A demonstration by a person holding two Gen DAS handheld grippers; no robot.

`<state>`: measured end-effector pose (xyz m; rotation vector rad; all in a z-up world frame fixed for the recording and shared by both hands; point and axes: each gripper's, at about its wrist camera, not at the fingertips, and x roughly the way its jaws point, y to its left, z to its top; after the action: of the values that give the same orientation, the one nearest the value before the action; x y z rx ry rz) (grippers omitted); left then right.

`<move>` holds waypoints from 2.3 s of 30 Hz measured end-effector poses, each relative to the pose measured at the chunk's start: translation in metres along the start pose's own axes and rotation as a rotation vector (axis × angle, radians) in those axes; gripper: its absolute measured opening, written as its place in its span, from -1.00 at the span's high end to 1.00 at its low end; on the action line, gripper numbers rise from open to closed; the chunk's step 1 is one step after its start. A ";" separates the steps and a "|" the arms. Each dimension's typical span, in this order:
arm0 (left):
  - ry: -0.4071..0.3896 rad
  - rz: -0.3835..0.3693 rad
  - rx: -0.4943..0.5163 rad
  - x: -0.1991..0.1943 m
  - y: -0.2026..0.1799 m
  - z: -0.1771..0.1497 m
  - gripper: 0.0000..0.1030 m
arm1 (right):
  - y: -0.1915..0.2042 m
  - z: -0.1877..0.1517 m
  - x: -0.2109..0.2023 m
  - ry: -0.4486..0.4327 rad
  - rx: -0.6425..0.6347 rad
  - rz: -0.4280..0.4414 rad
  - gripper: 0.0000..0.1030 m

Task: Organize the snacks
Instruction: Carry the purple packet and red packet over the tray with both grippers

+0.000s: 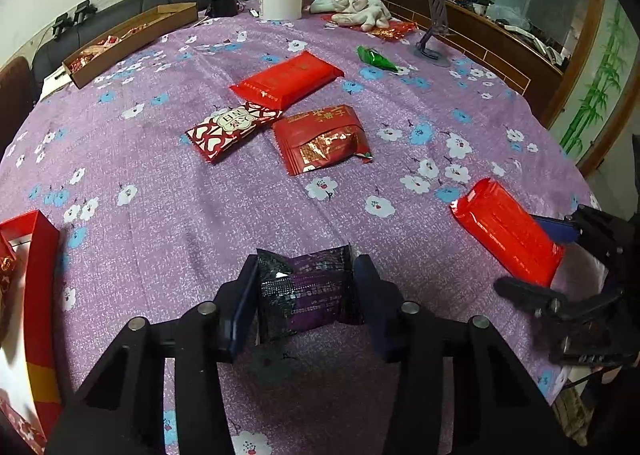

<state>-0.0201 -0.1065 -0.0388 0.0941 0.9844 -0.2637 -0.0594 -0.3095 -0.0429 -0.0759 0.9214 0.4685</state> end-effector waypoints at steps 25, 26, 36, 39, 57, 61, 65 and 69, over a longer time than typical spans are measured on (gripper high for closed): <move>-0.099 -0.004 -0.043 -0.038 -0.005 -0.031 0.45 | -0.036 -0.004 -0.016 -0.048 0.262 0.313 0.07; -0.103 0.016 -0.052 -0.041 -0.004 -0.032 0.45 | -0.034 -0.003 -0.017 -0.056 0.263 0.324 0.07; -0.133 0.099 -0.123 -0.066 0.017 -0.052 0.45 | -0.005 0.008 -0.018 -0.077 0.224 0.358 0.07; -0.136 0.107 -0.136 -0.071 0.022 -0.057 0.45 | 0.004 0.010 -0.017 -0.070 0.213 0.363 0.07; -0.235 0.178 -0.227 -0.122 0.065 -0.078 0.45 | 0.068 0.027 -0.019 -0.043 0.107 0.392 0.08; -0.245 0.228 -0.265 -0.131 0.084 -0.083 0.45 | 0.094 0.040 -0.021 -0.049 0.055 0.411 0.08; -0.263 0.287 -0.305 -0.144 0.107 -0.091 0.45 | 0.124 0.057 -0.023 -0.065 -0.005 0.436 0.08; -0.274 0.369 -0.340 -0.156 0.130 -0.098 0.45 | 0.158 0.074 -0.019 -0.072 -0.063 0.455 0.08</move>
<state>-0.1471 0.0656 0.0316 -0.0700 0.7104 0.2264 -0.0801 -0.1554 0.0388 0.0958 0.8525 0.9162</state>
